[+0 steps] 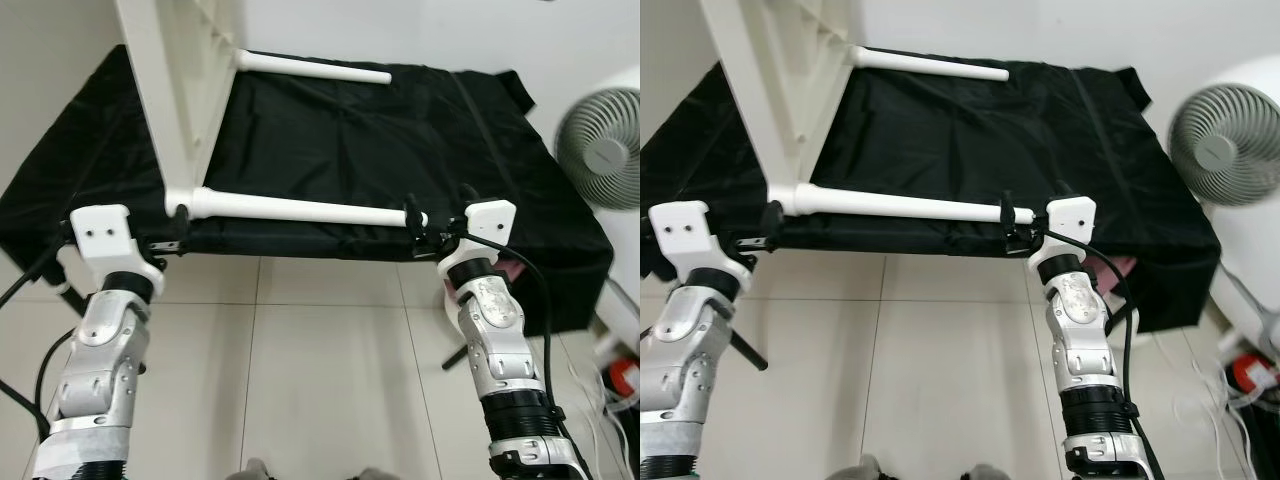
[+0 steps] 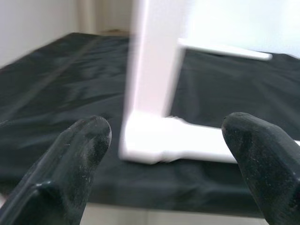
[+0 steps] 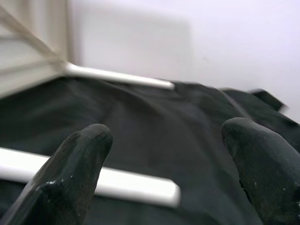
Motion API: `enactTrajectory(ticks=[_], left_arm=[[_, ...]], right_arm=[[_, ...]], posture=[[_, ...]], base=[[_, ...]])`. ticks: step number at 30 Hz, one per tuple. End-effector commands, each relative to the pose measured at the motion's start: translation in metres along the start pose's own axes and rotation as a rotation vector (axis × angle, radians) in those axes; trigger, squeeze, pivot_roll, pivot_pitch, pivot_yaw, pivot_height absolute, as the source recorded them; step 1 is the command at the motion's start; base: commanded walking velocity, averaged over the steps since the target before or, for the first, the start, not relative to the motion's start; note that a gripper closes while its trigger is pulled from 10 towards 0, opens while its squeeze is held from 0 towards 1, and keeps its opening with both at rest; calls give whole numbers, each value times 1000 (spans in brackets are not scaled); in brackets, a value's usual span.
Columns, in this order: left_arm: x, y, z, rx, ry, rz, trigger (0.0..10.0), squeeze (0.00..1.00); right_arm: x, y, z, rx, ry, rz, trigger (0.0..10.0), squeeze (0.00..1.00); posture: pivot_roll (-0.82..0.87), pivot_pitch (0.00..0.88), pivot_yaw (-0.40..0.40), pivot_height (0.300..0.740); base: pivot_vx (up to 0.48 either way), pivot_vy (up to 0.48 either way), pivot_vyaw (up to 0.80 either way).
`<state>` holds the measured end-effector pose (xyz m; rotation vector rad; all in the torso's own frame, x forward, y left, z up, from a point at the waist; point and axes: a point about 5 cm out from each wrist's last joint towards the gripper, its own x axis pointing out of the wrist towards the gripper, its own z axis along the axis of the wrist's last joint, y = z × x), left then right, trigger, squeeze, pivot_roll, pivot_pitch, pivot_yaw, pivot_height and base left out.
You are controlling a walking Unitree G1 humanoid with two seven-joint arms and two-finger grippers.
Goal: Building children table
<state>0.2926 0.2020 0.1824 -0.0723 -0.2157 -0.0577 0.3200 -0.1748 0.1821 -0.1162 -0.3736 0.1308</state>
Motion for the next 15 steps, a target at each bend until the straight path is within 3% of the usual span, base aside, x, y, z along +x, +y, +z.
enactTrajectory(ticks=[1, 15], left_arm=[[-3, -2, -3, 16, 15, -5, 10000, 0], [-5, -2, 0, 43, 2, -18, 10000, 0]], right_arm=[[-1, -1, -1, 1, -6, -3, 10000, 0], [-1, -7, 0, -8, -17, -8, 10000, 0]], posture=[[1, 85, 2, 740], [8, 93, -4, 740]], base=[[0, 0, 0], [0, 0, 0]])
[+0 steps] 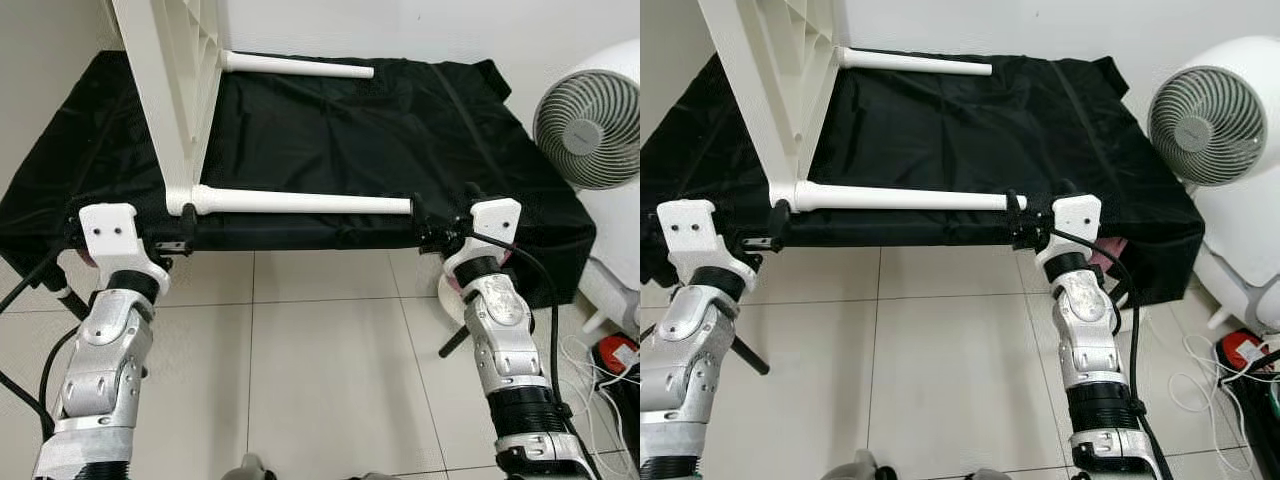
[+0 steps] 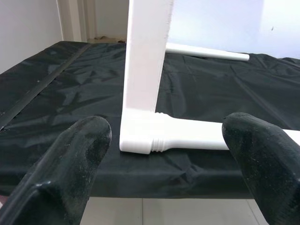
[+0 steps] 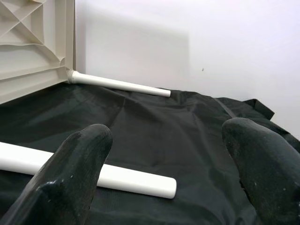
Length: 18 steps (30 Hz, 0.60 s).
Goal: Building children table
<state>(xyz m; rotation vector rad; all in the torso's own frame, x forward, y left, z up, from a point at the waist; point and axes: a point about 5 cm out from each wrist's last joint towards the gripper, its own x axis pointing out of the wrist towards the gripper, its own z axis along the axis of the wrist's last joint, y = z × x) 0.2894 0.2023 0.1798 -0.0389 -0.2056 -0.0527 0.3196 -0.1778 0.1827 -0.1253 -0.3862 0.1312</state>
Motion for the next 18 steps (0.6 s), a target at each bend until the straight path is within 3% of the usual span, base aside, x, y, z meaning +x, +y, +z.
enactTrajectory(ticks=[1, 11, 16, 18], left_arm=[[-2, -4, 3, 8, -13, -30, 10000, 0], [-14, -14, 1, 39, -23, -130, 10000, 0], [-28, -8, -13, 2, -7, -121, 10000, 0], [-28, -8, -13, 2, -7, -121, 10000, 0]], right_arm=[[0, -6, 1, -3, -12, -14, 10000, 0], [-8, -13, 3, -7, -26, -15, 10000, 0], [-27, -11, -15, -19, 29, -19, 10000, 0], [-27, -11, -15, -19, 29, -19, 10000, 0]], posture=[[8, 93, -4, 740], [1, 105, -1, 740], [-16, 99, 17, 740], [-16, 99, 17, 740]], base=[[0, 0, 0], [196, 0, 0], [335, 0, 0], [394, 0, 0]])
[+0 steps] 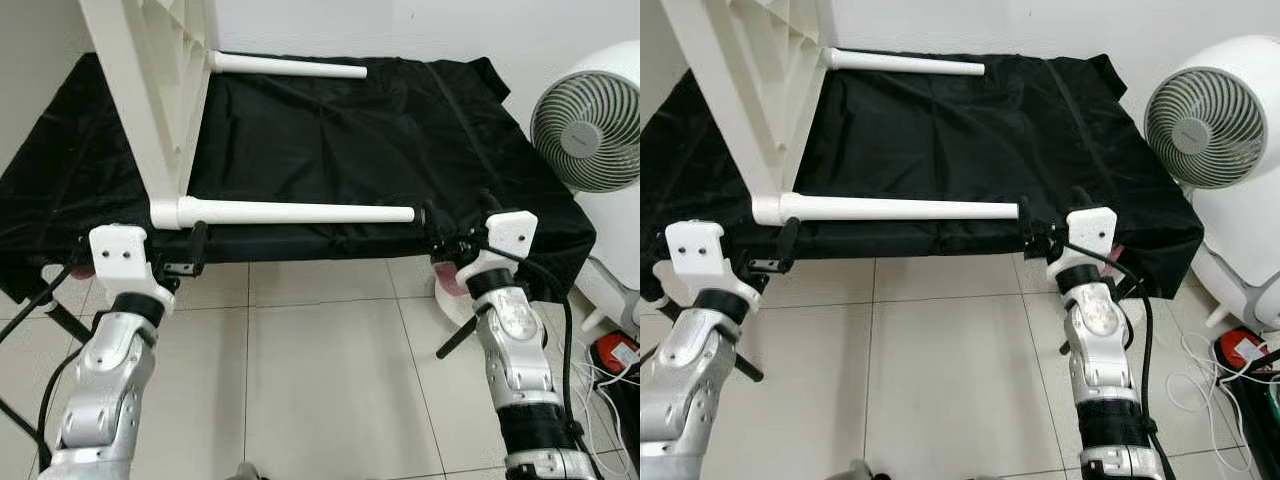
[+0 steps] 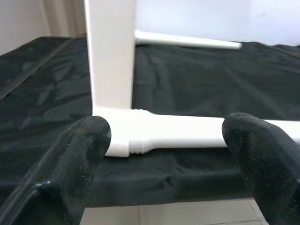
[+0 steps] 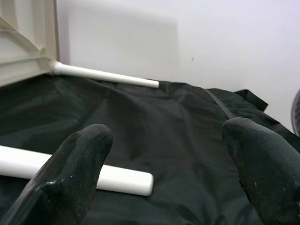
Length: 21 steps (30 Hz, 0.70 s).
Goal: Building children table
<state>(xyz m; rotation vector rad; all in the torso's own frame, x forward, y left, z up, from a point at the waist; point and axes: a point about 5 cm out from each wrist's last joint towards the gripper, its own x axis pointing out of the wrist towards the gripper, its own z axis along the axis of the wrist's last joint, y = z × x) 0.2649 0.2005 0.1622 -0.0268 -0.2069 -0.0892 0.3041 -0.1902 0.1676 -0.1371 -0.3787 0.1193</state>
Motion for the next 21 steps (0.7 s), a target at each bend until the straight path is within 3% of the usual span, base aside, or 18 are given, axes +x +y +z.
enactTrajectory(ticks=[1, 12, 21], left_arm=[[-3, -5, -4, -8, -5, -85, 10000, 0], [1, -7, 1, -21, -24, -95, 10000, 0], [-2, -12, 1, -56, -41, -97, 10000, 0]], right_arm=[[-9, -1, -9, -6, 28, -10, 10000, 0], [2, -3, 3, -20, -24, -14, 10000, 0], [8, -2, 9, -41, -41, 32, 10000, 0]], posture=[[-16, 96, 26, 740], [-19, 102, 32, 740], [-17, 114, 21, 740]], base=[[420, 0, 0], [421, 0, 0], [142, 0, 0]])
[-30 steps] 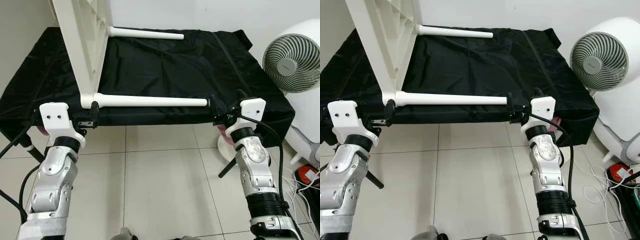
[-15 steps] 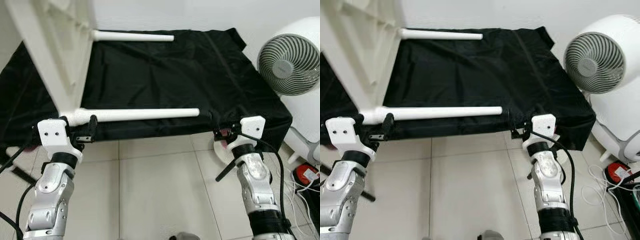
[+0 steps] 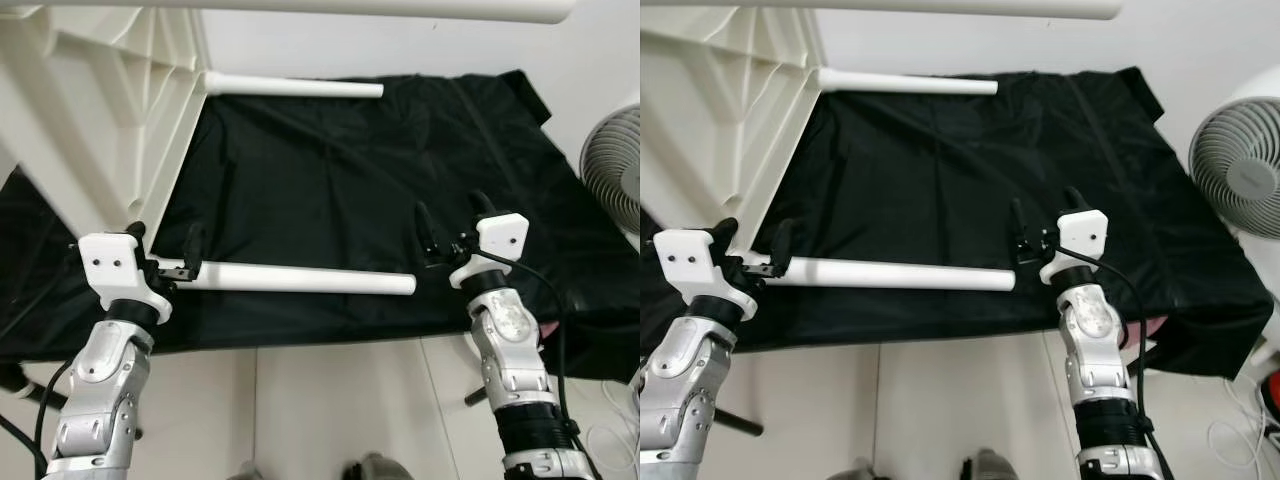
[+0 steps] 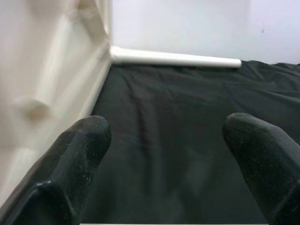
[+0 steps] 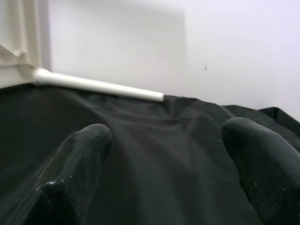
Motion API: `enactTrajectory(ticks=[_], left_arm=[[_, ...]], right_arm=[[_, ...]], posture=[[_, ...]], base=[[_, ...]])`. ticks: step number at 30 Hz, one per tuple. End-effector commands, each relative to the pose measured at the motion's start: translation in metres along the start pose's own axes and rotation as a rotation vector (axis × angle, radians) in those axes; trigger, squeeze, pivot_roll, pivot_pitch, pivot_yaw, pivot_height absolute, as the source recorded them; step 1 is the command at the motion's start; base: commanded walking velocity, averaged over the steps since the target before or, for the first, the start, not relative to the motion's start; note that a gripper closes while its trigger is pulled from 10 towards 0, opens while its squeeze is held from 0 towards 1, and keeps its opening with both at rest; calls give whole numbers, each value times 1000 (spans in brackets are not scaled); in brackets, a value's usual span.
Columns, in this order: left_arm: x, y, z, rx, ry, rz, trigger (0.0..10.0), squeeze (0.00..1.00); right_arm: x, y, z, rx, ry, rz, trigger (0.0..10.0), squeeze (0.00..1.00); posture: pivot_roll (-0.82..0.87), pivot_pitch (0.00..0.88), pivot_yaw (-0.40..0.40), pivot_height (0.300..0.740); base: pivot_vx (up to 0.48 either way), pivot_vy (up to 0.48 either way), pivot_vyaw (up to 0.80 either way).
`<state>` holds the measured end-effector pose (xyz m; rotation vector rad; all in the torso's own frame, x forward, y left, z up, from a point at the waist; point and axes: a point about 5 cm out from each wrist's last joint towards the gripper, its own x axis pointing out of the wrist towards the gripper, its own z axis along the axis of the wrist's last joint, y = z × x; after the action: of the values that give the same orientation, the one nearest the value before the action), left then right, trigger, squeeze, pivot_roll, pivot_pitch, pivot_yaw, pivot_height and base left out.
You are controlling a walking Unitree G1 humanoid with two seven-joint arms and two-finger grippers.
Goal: Building children table
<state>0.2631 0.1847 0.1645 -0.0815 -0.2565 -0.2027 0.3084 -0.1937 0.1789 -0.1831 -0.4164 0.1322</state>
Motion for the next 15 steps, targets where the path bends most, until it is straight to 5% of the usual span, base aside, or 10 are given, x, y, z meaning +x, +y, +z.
enactTrajectory(ticks=[1, 15], left_arm=[[-3, 3, -1, 6, 12, 8, 10000, 0], [-13, -6, -3, 21, 42, -105, 10000, 0]], right_arm=[[4, 3, 3, -1, -11, 27, 10000, 0], [8, 1, 7, -24, -19, 51, 10000, 0]], posture=[[-17, 114, 21, 740], [-8, 126, 15, 740]], base=[[0, 0, 0], [0, 0, 0]])
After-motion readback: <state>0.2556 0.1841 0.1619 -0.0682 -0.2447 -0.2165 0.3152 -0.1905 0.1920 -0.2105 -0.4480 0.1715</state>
